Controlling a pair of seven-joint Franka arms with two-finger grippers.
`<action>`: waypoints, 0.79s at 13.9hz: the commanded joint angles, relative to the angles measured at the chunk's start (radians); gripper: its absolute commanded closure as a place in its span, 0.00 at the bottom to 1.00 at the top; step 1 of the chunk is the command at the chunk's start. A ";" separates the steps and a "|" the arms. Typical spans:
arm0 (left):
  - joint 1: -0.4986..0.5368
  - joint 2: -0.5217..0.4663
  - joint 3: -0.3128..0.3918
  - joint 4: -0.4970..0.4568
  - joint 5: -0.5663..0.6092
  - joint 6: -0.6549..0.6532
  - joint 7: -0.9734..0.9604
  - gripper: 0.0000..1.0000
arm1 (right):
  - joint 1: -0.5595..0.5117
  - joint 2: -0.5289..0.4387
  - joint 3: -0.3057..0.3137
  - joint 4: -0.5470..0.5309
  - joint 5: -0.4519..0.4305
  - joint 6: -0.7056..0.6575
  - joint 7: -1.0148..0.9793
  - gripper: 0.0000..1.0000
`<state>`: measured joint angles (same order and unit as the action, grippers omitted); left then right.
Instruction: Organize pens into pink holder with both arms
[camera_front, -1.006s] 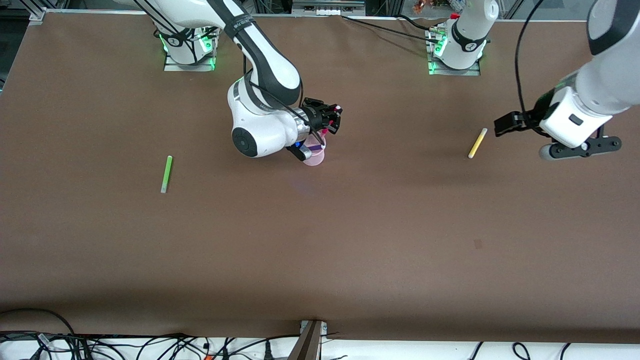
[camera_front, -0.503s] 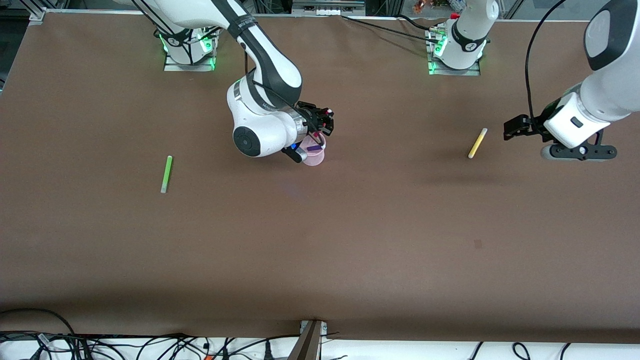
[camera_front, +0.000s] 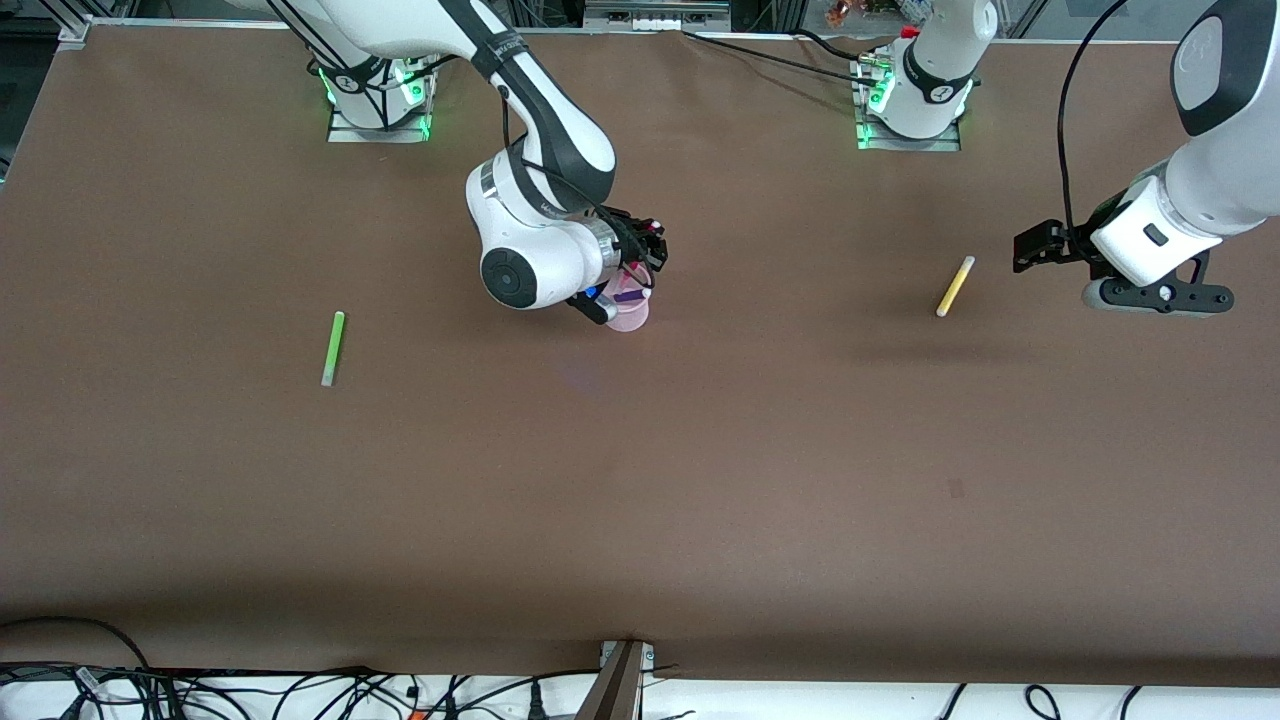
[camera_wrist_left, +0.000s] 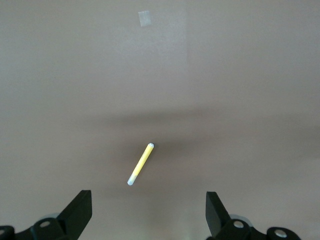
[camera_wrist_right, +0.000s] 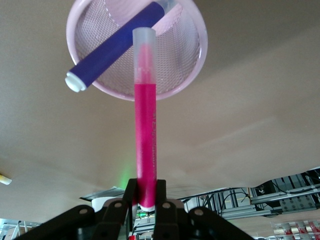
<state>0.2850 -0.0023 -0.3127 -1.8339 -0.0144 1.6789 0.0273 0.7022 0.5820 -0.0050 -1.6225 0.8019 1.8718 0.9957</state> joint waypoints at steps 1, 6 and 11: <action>0.014 0.004 0.000 0.008 -0.027 0.005 0.032 0.00 | -0.003 0.007 -0.003 0.001 -0.016 0.015 -0.022 0.65; 0.014 0.005 -0.002 0.007 -0.029 0.005 0.031 0.00 | -0.007 -0.004 -0.009 0.010 -0.064 0.030 -0.043 0.00; 0.013 0.007 -0.003 0.008 -0.027 0.007 0.031 0.00 | -0.012 -0.138 -0.105 0.032 -0.288 0.020 -0.058 0.00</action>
<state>0.2894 0.0016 -0.3119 -1.8339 -0.0145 1.6833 0.0283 0.6967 0.5291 -0.0579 -1.5794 0.5946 1.9054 0.9580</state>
